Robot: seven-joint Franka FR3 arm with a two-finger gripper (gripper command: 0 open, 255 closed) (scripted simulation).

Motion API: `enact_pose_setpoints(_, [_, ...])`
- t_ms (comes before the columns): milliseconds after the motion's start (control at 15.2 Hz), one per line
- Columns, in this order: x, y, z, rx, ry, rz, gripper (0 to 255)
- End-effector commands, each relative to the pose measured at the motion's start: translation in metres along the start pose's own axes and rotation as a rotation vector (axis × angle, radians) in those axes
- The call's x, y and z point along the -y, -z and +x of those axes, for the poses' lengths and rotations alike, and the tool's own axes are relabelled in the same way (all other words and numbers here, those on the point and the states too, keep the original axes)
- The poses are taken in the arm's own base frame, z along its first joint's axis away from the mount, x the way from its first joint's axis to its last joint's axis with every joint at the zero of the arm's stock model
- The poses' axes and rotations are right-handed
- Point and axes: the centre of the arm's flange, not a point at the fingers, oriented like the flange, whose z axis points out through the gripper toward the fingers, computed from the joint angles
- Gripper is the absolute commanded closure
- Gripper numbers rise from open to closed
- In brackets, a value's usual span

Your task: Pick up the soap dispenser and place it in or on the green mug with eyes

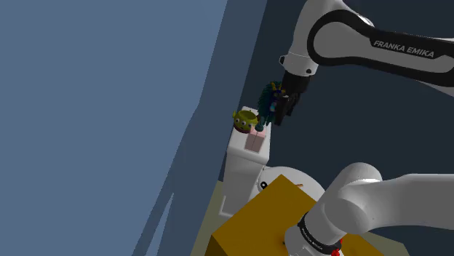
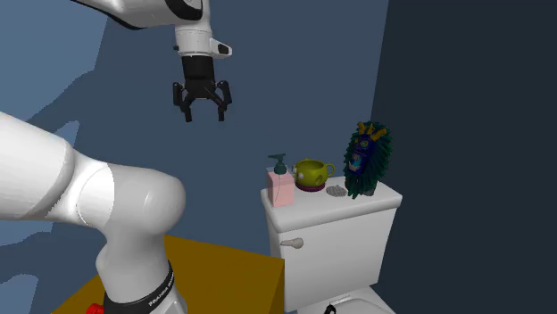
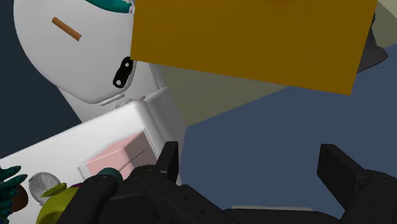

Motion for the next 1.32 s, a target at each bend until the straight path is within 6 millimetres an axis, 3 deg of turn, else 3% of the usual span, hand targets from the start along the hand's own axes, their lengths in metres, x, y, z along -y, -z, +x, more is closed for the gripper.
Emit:
enact_pose_setpoints(0, [0.0, 0.0, 0.0, 0.0, 0.0, 0.0, 0])
enact_pose_setpoints(1254, [-0.143, -0.128, 0.123, -0.055, 0.109, -0.185, 0])
